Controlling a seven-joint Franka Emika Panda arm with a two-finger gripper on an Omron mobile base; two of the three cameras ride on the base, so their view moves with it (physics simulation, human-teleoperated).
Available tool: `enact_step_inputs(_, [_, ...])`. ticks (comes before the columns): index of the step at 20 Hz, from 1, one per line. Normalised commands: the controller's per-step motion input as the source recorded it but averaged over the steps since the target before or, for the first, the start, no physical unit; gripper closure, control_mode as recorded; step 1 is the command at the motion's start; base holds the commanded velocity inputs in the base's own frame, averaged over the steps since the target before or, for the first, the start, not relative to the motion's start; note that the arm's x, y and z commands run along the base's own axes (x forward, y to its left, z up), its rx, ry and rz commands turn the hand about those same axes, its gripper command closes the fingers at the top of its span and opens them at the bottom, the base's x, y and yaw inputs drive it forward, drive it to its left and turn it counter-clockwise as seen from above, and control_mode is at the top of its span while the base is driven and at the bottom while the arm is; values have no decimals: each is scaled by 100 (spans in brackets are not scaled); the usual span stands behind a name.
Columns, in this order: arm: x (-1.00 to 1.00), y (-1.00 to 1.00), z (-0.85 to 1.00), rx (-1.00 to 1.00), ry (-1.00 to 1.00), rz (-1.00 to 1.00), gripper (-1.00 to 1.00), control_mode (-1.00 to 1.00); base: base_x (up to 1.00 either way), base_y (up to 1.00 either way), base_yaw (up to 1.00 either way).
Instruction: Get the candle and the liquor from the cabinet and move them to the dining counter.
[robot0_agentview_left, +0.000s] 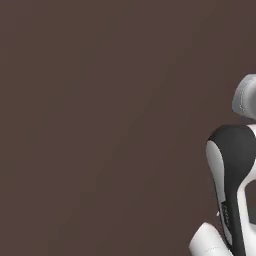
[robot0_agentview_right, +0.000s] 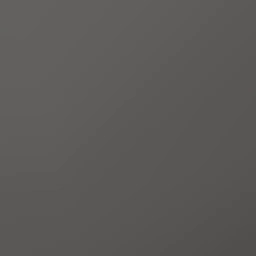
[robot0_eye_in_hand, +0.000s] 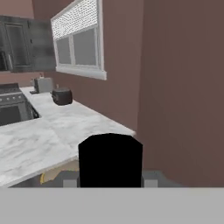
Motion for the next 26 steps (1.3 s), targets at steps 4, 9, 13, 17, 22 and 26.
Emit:
enact_step_inputs(4, [0, 0, 0, 0, 0, 0, 100, 100, 39, -46, 61])
enact_step_inputs(9, [0, 0, 0, 0, 0, 0, 100, 100, 47, -24, 62])
enact_step_inputs(13, [0, 0, 0, 0, 0, 0, 100, 100, 34, 0, 43])
enact_step_inputs(17, [0, 0, 0, 0, 0, 0, 100, 100, 52, -1, 39])
enact_step_inputs(22, [0, 0, 0, 0, 0, 0, 100, 100, 60, -31, 21])
enact_step_inputs(26, [0, 0, 0, 0, 0, 0, 100, 100, 61, -56, 16])
